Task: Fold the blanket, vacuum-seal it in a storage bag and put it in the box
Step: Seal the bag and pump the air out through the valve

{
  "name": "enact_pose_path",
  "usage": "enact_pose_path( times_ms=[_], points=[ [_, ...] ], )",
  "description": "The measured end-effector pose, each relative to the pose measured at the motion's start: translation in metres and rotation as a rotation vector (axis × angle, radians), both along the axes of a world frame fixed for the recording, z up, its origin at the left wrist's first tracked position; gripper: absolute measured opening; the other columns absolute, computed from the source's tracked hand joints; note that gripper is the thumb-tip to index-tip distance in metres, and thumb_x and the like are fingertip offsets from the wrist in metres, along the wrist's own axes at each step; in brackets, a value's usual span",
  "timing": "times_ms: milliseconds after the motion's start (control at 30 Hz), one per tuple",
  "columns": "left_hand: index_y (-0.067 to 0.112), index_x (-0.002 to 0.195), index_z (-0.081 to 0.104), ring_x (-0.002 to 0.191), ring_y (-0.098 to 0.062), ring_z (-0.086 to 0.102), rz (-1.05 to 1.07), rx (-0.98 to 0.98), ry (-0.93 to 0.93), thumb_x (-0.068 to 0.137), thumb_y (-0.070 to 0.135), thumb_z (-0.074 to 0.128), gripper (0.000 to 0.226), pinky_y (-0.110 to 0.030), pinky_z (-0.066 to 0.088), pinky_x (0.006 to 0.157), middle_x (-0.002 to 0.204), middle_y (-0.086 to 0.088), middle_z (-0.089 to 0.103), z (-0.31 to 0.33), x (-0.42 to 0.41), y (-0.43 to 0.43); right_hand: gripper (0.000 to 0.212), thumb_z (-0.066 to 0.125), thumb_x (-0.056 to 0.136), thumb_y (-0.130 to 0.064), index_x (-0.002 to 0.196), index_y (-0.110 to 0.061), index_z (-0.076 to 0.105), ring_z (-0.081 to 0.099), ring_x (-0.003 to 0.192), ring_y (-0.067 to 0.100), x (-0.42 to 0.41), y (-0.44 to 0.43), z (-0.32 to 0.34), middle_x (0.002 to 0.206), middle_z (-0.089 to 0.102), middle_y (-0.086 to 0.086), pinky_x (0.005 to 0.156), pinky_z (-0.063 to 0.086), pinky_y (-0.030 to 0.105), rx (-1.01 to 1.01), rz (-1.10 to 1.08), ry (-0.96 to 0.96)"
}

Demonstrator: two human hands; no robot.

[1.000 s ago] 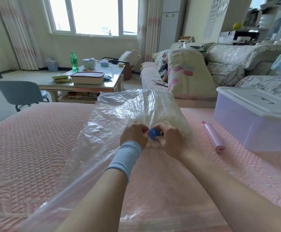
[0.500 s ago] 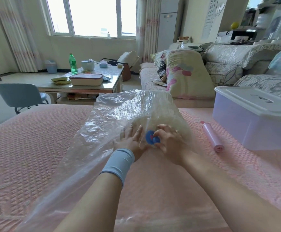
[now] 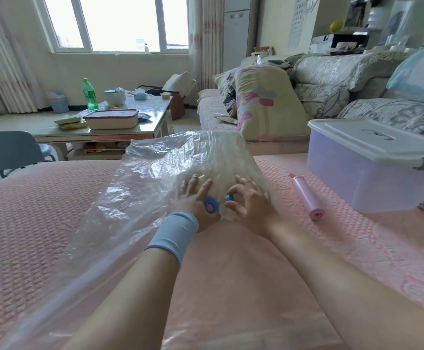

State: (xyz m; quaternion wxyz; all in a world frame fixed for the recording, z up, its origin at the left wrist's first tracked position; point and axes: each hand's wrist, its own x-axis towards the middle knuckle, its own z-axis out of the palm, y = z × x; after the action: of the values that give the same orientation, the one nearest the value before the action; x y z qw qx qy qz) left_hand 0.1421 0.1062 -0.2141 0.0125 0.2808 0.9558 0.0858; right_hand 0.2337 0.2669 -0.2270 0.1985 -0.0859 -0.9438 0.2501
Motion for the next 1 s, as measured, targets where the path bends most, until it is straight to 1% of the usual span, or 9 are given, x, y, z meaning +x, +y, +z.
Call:
enact_pose_path(
  times_ms=[67, 133, 233, 300, 433, 567, 700, 833, 1000],
  points=[
    [0.044, 0.15, 0.005, 0.148, -0.023, -0.001, 0.03, 0.035, 0.077, 0.078, 0.07, 0.048, 0.088, -0.049, 0.021, 0.116, 0.161, 0.006, -0.008, 0.004, 0.006, 0.004, 0.029, 0.068, 0.093, -0.036, 0.118, -0.022, 0.066, 0.033, 0.144, 0.022, 0.009, 0.008, 0.003, 0.151, 0.044, 0.003, 0.117, 0.021, 0.048, 0.042, -0.01, 0.084],
    [0.039, 0.149, 0.015, 0.145, -0.024, 0.007, 0.022, 0.095, 0.218, 0.082, 0.066, 0.047, 0.079, -0.046, 0.025, 0.113, 0.16, 0.002, 0.003, 0.014, 0.018, 0.016, 0.028, 0.07, 0.093, -0.031, 0.118, -0.019, 0.067, 0.051, 0.124, 0.023, 0.022, 0.021, 0.006, 0.13, 0.058, 0.001, 0.109, 0.034, 0.043, 0.065, -0.02, 0.126],
    [0.034, 0.141, 0.036, 0.135, -0.023, 0.023, -0.103, 0.247, 0.334, 0.086, 0.05, 0.054, 0.06, -0.04, 0.028, 0.111, 0.148, 0.003, 0.026, 0.023, 0.04, 0.041, 0.026, 0.071, 0.092, -0.022, 0.117, -0.016, 0.066, 0.06, 0.095, 0.015, 0.049, 0.047, 0.007, 0.108, 0.062, -0.003, 0.094, 0.049, 0.036, -0.047, -0.041, 0.081],
    [0.031, 0.135, 0.046, 0.128, -0.023, 0.033, -0.214, 0.322, 0.315, 0.088, 0.04, 0.055, 0.049, -0.036, 0.033, 0.107, 0.138, 0.001, 0.04, 0.025, 0.061, 0.066, 0.025, 0.068, 0.091, -0.023, 0.115, -0.02, 0.066, 0.061, 0.098, 0.015, 0.071, 0.068, 0.004, 0.112, 0.062, -0.003, 0.09, 0.049, 0.03, -0.009, -0.126, -0.028],
    [0.027, 0.131, 0.053, 0.125, -0.023, 0.04, -0.373, 0.32, 0.181, 0.09, 0.03, 0.052, 0.04, -0.036, 0.036, 0.106, 0.132, -0.001, 0.049, 0.015, 0.095, 0.114, 0.027, 0.058, 0.09, -0.03, 0.116, -0.028, 0.064, 0.063, 0.103, 0.024, 0.113, 0.11, -0.008, 0.124, 0.062, -0.001, 0.09, 0.052, 0.035, 0.08, -0.356, -0.385],
    [0.027, 0.13, 0.054, 0.124, -0.021, 0.043, -0.426, 0.217, 0.023, 0.091, 0.027, 0.054, 0.038, -0.036, 0.039, 0.105, 0.131, 0.001, 0.051, -0.002, 0.112, 0.157, 0.039, 0.071, 0.084, -0.045, 0.12, -0.031, 0.065, 0.06, 0.115, 0.02, 0.141, 0.149, -0.018, 0.127, 0.064, -0.003, 0.094, 0.047, 0.031, 0.029, -0.435, -0.559],
    [0.027, 0.13, 0.053, 0.12, -0.023, 0.051, -0.404, 0.142, -0.047, 0.09, 0.028, 0.055, 0.041, -0.038, 0.043, 0.103, 0.13, 0.001, 0.053, -0.014, 0.114, 0.191, 0.054, 0.068, 0.085, -0.052, 0.133, -0.028, 0.06, 0.057, 0.124, 0.02, 0.142, 0.173, -0.024, 0.135, 0.062, -0.001, 0.102, 0.045, 0.034, -0.154, -0.472, -0.454],
    [0.026, 0.136, 0.049, 0.12, -0.025, 0.053, -0.362, 0.048, -0.062, 0.092, 0.028, 0.05, 0.044, -0.038, 0.045, 0.102, 0.134, -0.001, 0.055, -0.022, 0.107, 0.221, 0.051, 0.058, 0.093, -0.037, 0.14, -0.019, 0.053, 0.055, 0.126, 0.027, 0.117, 0.187, -0.028, 0.14, 0.059, 0.007, 0.103, 0.044, 0.035, -0.228, -0.528, -0.26],
    [0.013, 0.132, 0.049, 0.103, -0.029, 0.059, -0.286, -0.039, -0.127, 0.096, 0.022, 0.046, 0.037, -0.033, 0.044, 0.077, 0.122, -0.01, 0.061, -0.03, 0.096, 0.257, 0.052, 0.053, 0.097, -0.038, 0.144, -0.015, 0.05, 0.053, 0.128, 0.031, 0.077, 0.198, -0.042, 0.145, 0.054, 0.011, 0.1, 0.043, 0.034, -0.391, -0.59, -0.245]
  ],
)
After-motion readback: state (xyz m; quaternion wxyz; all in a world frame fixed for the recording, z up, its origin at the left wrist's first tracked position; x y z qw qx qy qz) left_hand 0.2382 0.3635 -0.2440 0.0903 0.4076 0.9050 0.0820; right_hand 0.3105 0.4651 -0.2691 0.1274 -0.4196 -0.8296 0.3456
